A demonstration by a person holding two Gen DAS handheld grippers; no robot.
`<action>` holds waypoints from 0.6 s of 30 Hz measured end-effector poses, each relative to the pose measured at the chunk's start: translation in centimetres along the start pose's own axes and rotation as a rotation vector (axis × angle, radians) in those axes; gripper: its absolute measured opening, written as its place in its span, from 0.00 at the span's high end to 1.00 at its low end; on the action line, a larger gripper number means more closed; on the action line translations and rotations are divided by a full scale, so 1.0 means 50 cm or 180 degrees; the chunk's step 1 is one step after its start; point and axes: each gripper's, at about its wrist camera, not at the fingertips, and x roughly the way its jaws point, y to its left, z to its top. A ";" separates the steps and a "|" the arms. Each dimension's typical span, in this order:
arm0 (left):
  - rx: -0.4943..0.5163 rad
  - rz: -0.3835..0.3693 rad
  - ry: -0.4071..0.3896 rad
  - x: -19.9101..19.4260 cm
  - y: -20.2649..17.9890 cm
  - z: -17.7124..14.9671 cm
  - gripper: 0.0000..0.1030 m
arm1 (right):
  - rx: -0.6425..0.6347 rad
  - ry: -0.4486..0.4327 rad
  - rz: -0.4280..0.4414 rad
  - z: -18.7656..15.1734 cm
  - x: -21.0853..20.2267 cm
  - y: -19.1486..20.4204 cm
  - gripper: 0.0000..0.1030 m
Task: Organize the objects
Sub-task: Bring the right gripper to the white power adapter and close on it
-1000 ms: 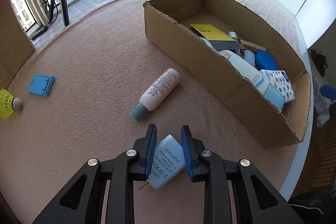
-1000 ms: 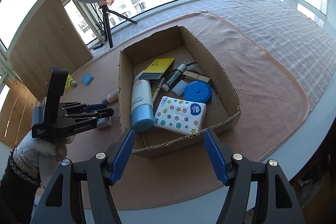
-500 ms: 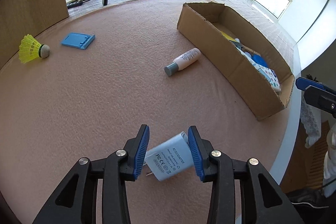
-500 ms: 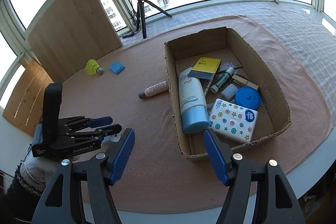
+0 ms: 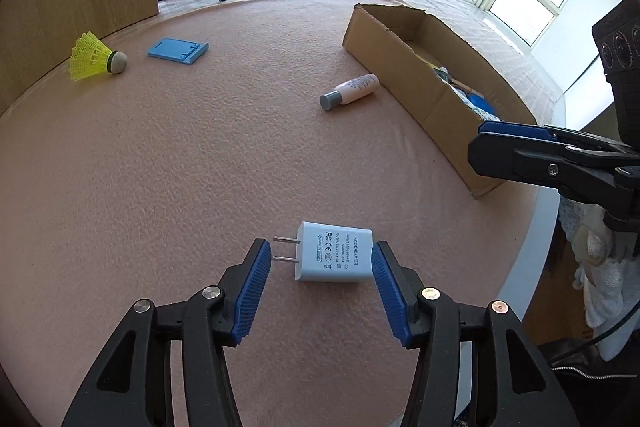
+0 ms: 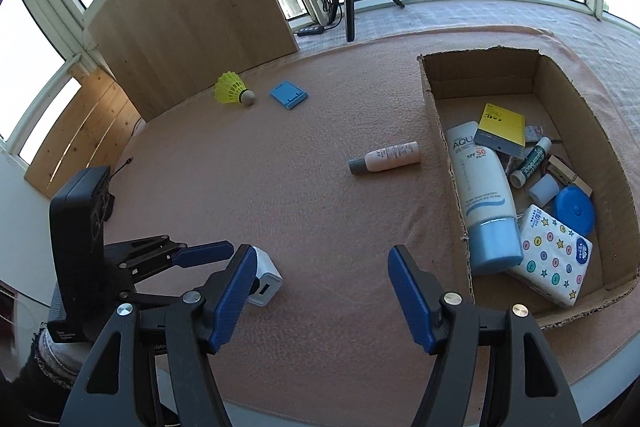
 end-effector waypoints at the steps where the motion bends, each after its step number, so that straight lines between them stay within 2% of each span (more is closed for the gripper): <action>1: -0.0047 -0.0013 0.0001 -0.006 0.002 -0.005 0.38 | -0.0017 0.0030 0.0021 0.001 0.004 0.001 0.37; 7: -0.0365 -0.0255 0.0131 0.006 0.016 -0.046 0.41 | -0.0095 0.0208 0.0123 0.006 0.044 0.012 0.37; 10: -0.0429 -0.0256 0.0150 0.019 0.015 -0.055 0.46 | -0.0184 0.0327 0.0241 0.009 0.072 0.026 0.37; 13: -0.0504 -0.0276 0.0150 0.031 0.017 -0.055 0.46 | -0.0181 0.0503 0.0376 0.012 0.109 0.032 0.37; 18: -0.0717 -0.0367 0.0126 0.045 0.029 -0.051 0.52 | -0.0126 0.0776 0.0543 0.013 0.165 0.033 0.38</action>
